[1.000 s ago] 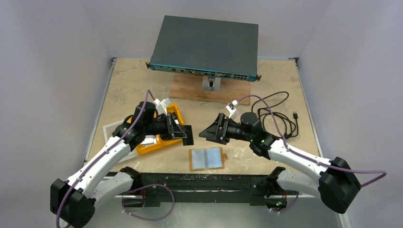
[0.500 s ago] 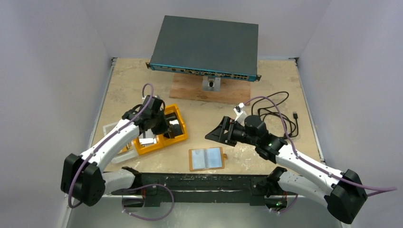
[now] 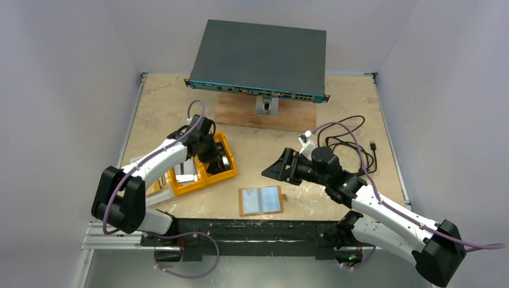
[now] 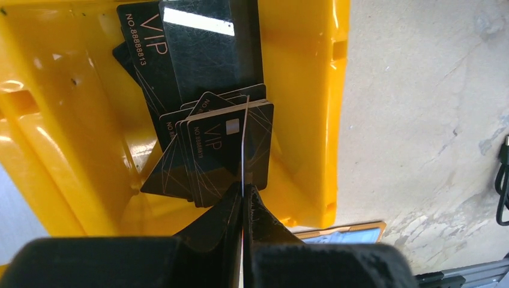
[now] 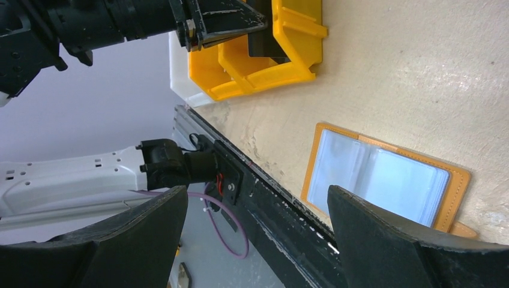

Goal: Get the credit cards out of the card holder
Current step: Place the credit card in the storage box, then remove the credit card from the card holder.

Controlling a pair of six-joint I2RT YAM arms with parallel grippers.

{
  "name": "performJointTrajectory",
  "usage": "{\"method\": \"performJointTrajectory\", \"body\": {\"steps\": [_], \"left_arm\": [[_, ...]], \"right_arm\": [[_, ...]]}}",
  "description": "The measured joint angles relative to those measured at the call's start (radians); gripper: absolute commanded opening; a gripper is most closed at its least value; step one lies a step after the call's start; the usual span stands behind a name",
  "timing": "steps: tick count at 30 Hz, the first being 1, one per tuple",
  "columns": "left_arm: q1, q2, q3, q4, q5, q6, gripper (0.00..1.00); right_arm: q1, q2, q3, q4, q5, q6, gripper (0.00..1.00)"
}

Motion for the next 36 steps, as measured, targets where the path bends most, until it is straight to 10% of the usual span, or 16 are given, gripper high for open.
{"method": "performJointTrajectory", "body": {"steps": [15,36], "left_arm": [[0.010,-0.059,0.005,-0.034,-0.002,0.051,0.45],[-0.010,-0.387,-0.032,-0.143,0.143,0.117,0.52]], "right_arm": [[0.000,0.072,0.003,-0.030,0.023,-0.038,0.86],[0.306,0.477,0.241,-0.228,0.350,-0.084,0.49]]}}
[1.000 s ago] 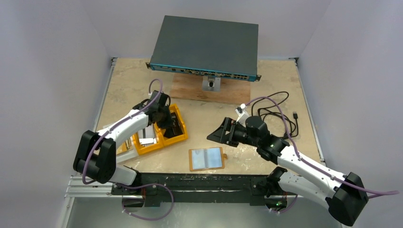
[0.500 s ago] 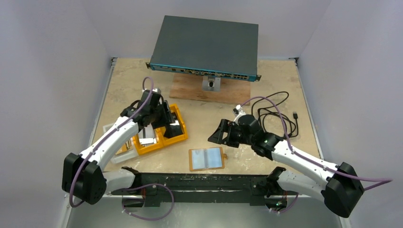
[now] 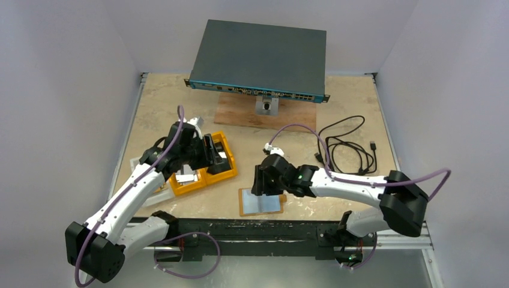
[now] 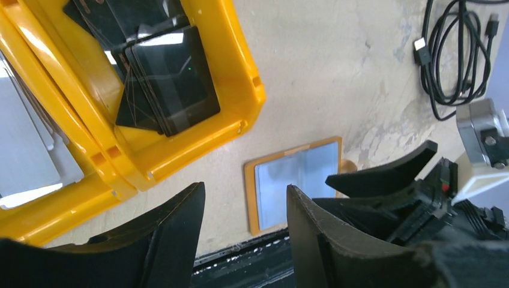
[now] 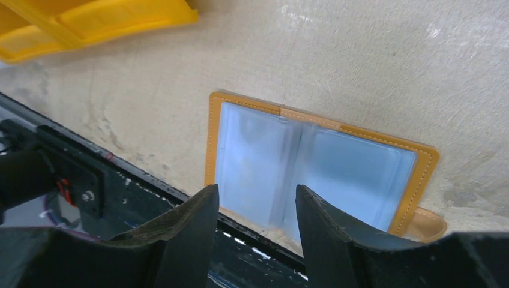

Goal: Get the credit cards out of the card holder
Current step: Remove the credit card from the card holder.

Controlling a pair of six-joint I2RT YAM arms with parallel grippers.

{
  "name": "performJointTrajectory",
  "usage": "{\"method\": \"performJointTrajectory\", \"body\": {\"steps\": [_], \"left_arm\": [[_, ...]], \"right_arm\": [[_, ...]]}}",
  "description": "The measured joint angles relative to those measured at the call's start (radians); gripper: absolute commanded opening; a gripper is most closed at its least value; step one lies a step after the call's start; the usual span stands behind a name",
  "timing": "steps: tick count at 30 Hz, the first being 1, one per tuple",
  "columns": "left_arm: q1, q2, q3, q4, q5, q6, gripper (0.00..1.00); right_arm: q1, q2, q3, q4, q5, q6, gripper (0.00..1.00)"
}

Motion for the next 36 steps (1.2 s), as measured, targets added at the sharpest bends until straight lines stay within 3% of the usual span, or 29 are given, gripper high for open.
{"method": "performJointTrajectory", "body": {"steps": [11,22,29,36], "left_arm": [[-0.025,-0.061,-0.142,0.008,0.050,-0.005,0.51],[-0.100,-0.054,-0.198,0.061,0.065,-0.036,0.51],[-0.151,-0.031,-0.209,0.091,0.061,-0.066,0.51],[-0.187,0.009,-0.220,0.123,0.064,-0.092,0.44]], "right_arm": [[0.116,0.192,0.124,-0.127,0.130,0.035,0.46],[0.143,0.292,0.182,-0.180,0.174,0.045,0.43],[0.143,0.309,0.183,-0.167,0.164,0.051,0.25],[0.135,0.275,0.105,-0.059,0.123,0.074,0.09]]}}
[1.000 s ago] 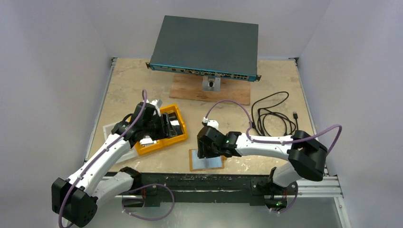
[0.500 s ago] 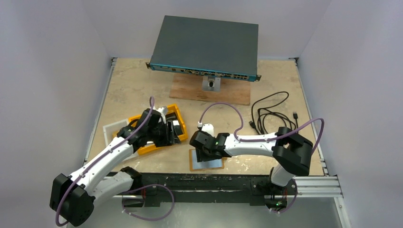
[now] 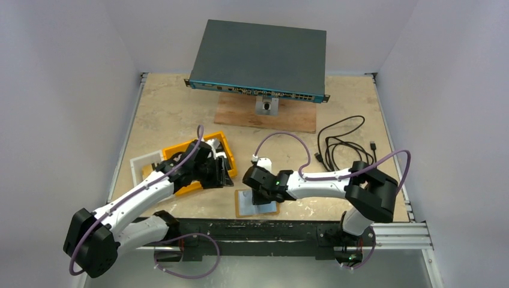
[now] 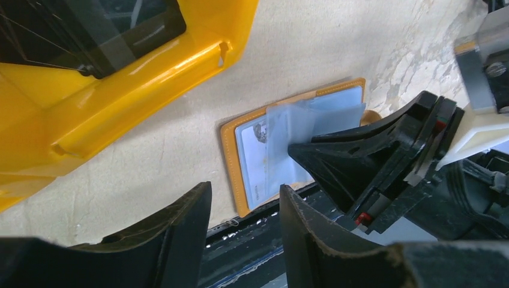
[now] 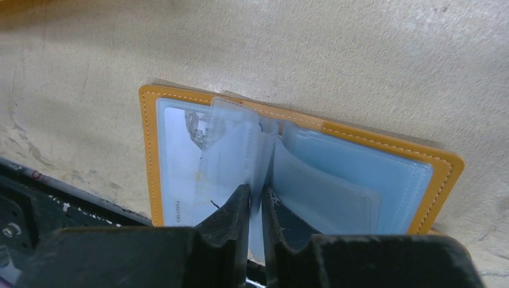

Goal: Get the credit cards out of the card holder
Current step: Remove the credit card from the card holder.

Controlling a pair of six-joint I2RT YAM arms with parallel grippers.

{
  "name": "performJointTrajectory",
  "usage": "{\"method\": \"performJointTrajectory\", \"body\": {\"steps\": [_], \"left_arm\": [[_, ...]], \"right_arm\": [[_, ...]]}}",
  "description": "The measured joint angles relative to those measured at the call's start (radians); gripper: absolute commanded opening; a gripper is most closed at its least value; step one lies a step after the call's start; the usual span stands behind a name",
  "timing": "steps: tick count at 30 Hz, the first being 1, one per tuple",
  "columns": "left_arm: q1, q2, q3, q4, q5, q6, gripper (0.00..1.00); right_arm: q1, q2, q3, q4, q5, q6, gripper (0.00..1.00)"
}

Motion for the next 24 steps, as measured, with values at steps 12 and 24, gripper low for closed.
{"method": "performJointTrajectory", "body": {"steps": [12,24], "left_arm": [[-0.105,0.158,-0.032,0.147,0.064,-0.062,0.37],[-0.168,0.357,-0.033,0.268,0.100,-0.105,0.37]], "right_arm": [[-0.059,-0.085,-0.176,0.238,-0.118,0.038,0.04],[-0.141,-0.151,-0.373,0.525,-0.261,0.071,0.03]]}}
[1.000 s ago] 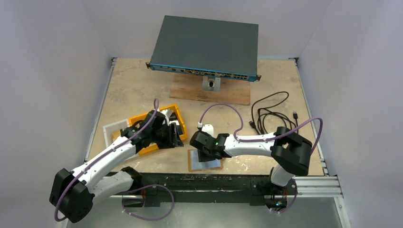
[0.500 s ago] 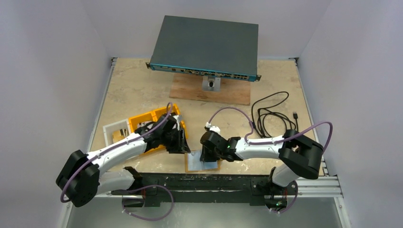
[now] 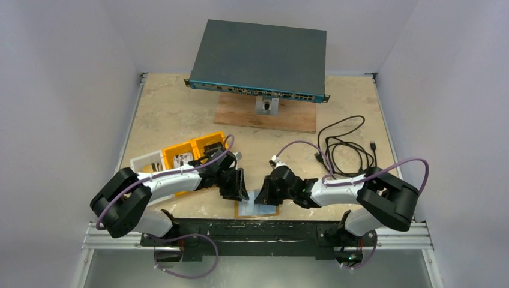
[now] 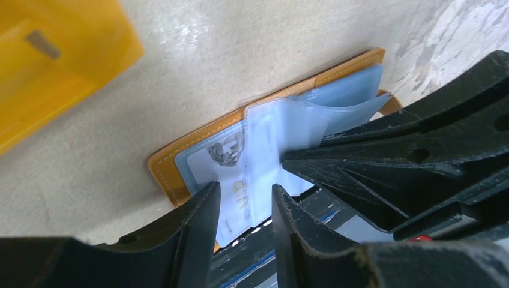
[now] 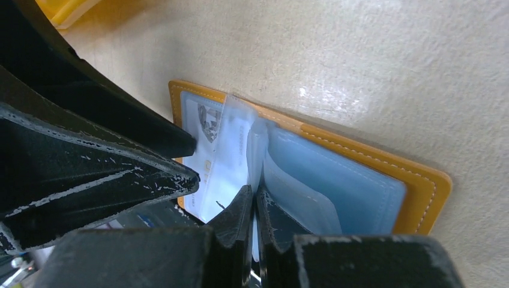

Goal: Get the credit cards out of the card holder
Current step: Remove the credit card from the card holder.

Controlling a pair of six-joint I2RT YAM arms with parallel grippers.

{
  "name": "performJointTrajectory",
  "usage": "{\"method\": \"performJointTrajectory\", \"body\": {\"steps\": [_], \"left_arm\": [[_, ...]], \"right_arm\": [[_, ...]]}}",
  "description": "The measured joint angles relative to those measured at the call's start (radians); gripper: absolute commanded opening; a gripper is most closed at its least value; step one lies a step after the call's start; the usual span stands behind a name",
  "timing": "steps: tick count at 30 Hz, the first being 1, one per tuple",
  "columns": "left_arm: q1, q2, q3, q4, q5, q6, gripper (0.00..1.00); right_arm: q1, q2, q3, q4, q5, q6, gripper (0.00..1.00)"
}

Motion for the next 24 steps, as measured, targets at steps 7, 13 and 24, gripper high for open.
{"method": "performJointTrajectory", "body": {"steps": [7,13,24], "left_arm": [[-0.008,0.032,0.000,0.062,0.032,-0.014,0.37],[-0.012,0.043,0.003,0.075,0.042,-0.019,0.37],[-0.055,0.093,0.036,0.093,0.044,-0.031,0.29]], "right_arm": [[-0.051,-0.024,-0.116,0.169,-0.083,0.027,0.04],[-0.078,-0.009,-0.172,0.288,-0.134,0.046,0.03],[-0.114,0.090,-0.217,0.496,-0.222,0.095,0.02]]}}
